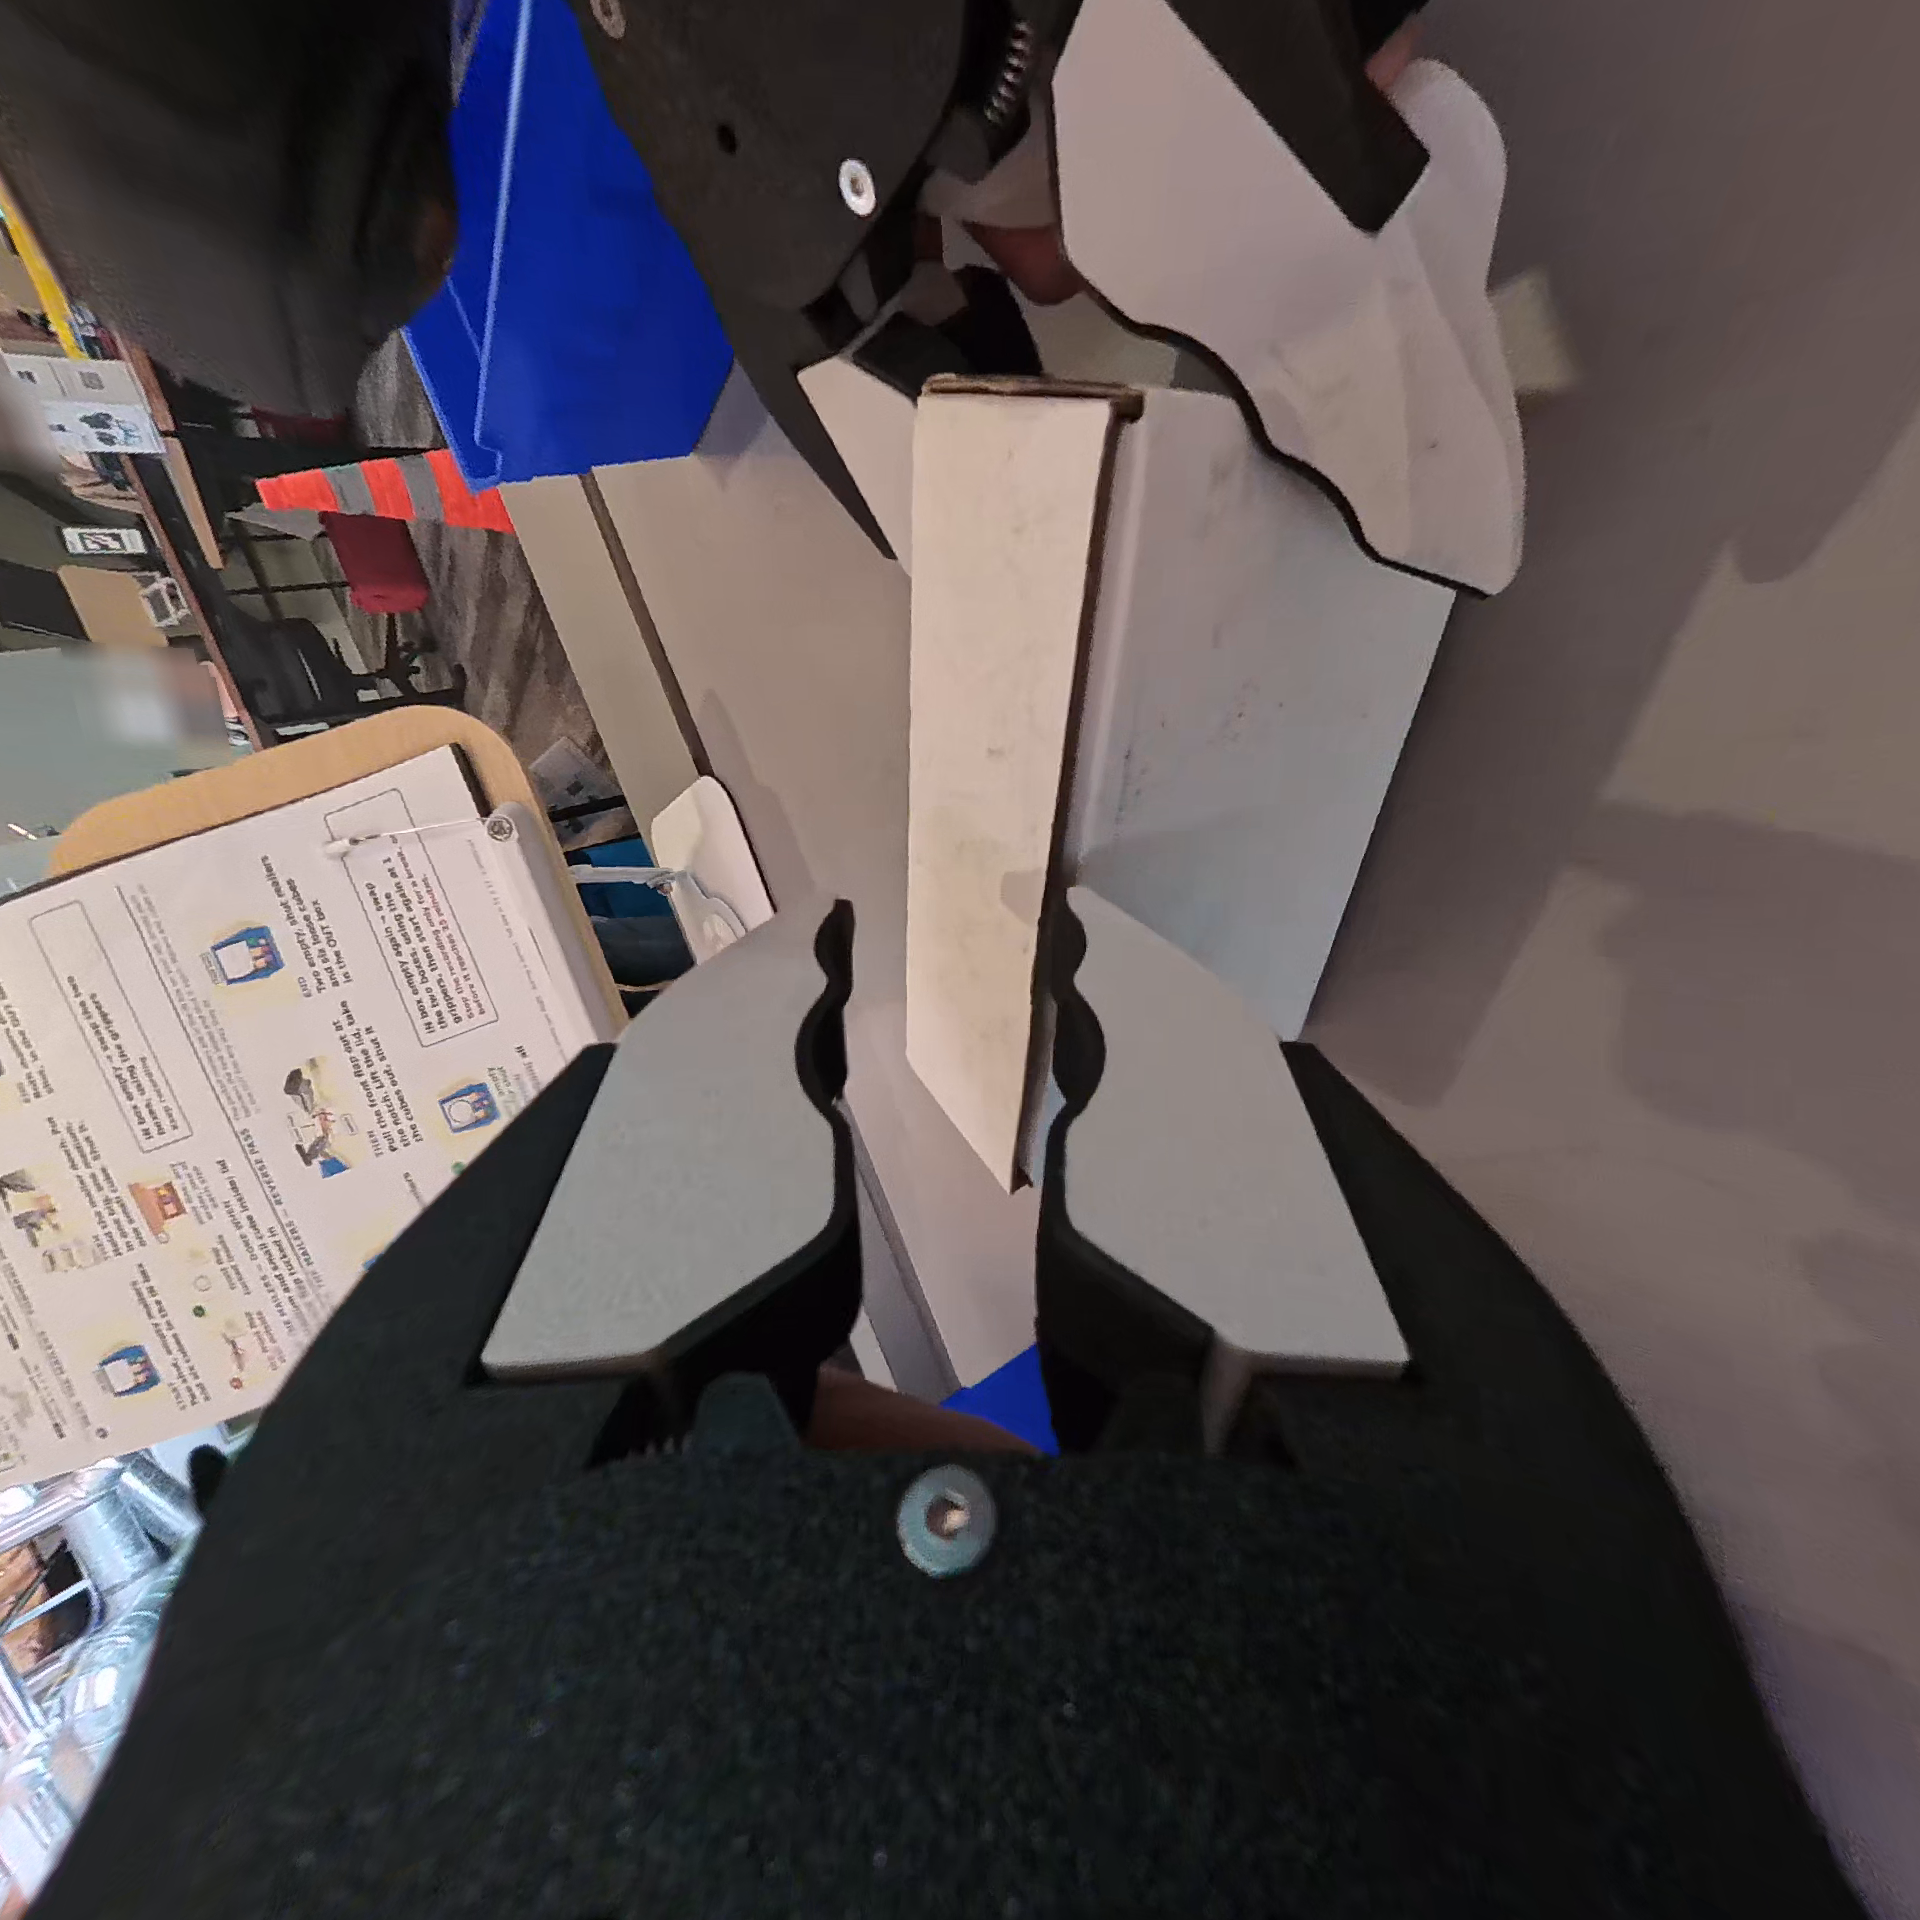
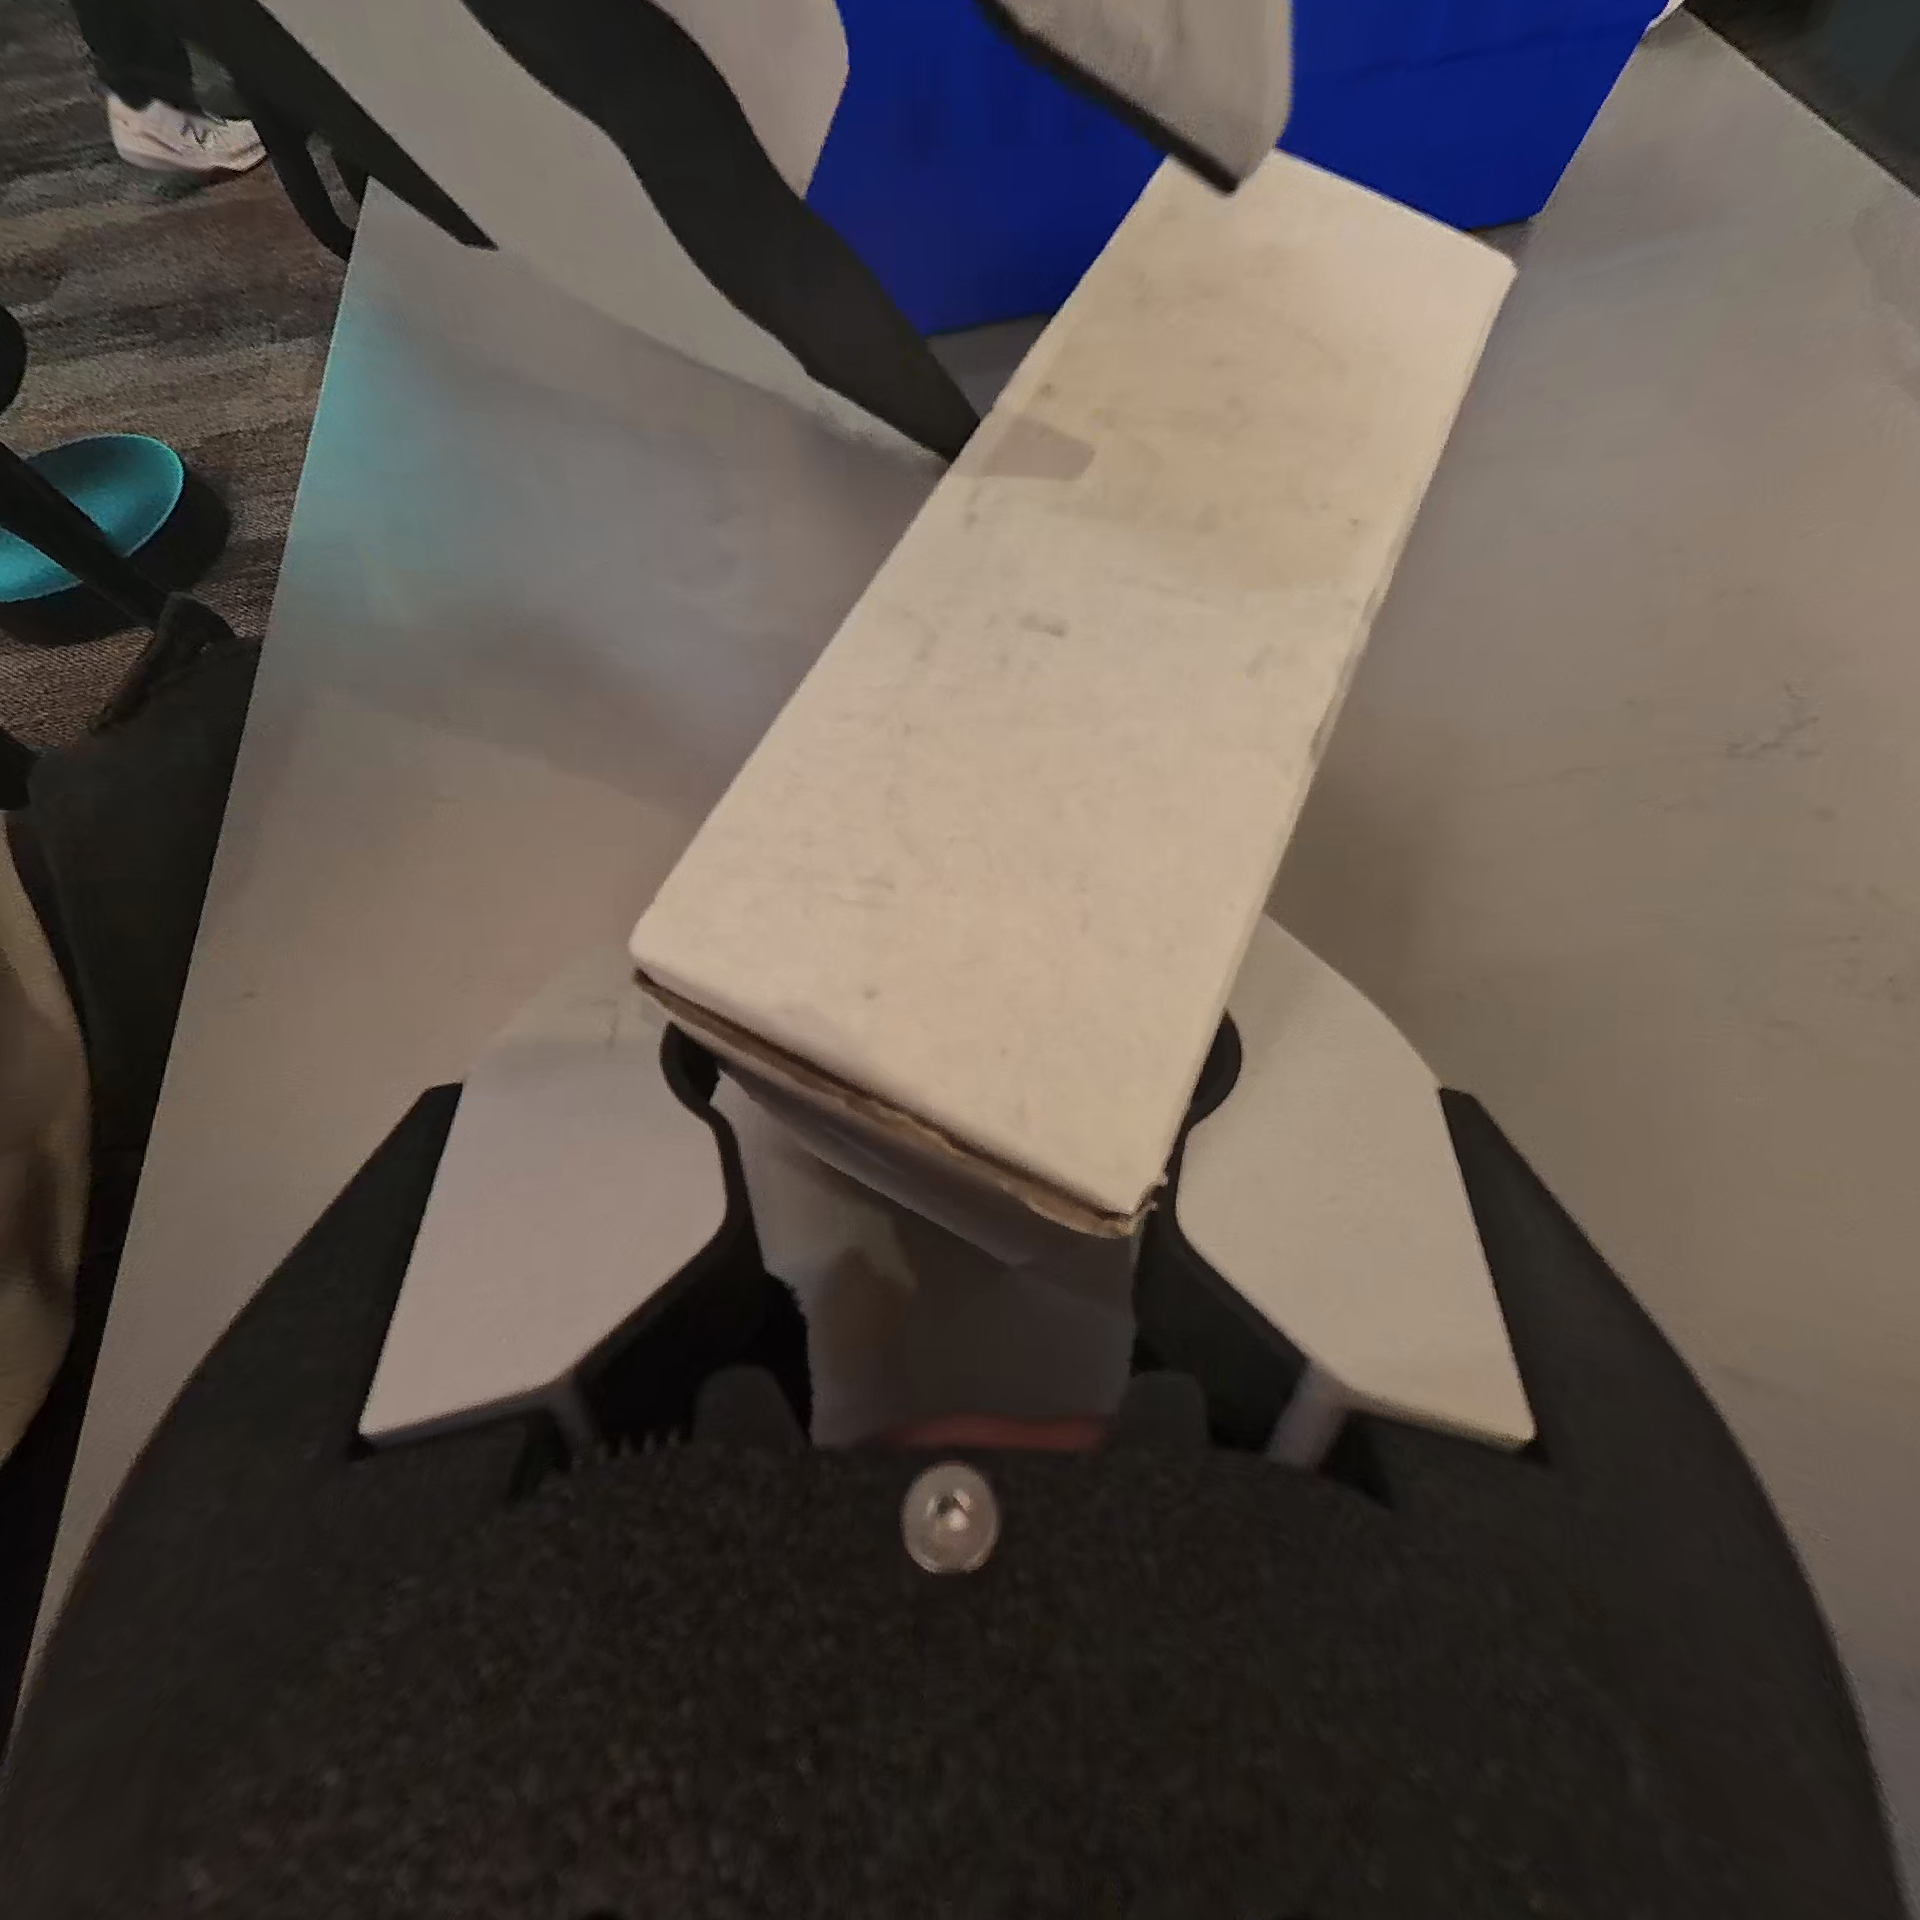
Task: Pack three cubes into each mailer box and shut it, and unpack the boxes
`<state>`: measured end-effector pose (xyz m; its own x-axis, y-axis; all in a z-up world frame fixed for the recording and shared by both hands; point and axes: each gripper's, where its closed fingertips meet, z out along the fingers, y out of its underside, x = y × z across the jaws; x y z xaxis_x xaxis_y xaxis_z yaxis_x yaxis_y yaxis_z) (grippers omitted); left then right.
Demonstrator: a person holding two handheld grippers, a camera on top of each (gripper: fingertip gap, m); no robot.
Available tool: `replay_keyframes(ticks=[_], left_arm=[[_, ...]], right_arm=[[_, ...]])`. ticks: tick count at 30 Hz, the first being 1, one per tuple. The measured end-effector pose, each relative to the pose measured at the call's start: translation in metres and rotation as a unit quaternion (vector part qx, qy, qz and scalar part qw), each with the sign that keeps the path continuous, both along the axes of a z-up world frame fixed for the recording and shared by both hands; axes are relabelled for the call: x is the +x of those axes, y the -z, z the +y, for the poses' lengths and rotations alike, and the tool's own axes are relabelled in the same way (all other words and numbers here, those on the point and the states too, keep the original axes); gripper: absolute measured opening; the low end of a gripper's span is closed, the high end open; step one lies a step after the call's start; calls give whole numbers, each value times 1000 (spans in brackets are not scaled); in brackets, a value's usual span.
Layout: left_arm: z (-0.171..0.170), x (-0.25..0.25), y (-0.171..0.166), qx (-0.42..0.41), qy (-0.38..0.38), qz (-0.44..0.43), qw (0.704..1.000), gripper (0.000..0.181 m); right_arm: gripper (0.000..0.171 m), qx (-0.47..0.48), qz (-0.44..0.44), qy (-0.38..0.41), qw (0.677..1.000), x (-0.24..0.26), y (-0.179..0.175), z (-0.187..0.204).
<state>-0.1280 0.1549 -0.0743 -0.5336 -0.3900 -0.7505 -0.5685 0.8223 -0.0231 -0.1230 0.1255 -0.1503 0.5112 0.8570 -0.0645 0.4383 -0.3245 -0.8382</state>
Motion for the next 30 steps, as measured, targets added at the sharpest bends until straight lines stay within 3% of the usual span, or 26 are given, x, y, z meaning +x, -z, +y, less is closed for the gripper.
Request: replay_keyframes(ticks=[3,10,15,20,24,27,30], left_arm=[[-2,3,0,14,16,0,1000,40],[-4,5,13,56,51,12,997,3],[9,18,5,126,23,-39,991,0],[22,16,3,96,-45,-60,993,1],[29,13,2,95,-93,-94,987,0],[26,11,3,83,-109,-110,984,1],[21,7,4,69,-119,-114,984,1]], right_arm=[[89,5,-10,-9,1000,-1,1,-3],[90,1,-16,-7,1000,3,1,-1],[89,3,-27,4,1000,5,4,0],[91,46,-17,88,995,13,-3,18],[112,33,59,191,979,16,-19,22],[102,49,42,280,958,29,-14,37],[80,67,45,282,956,29,-9,40]])
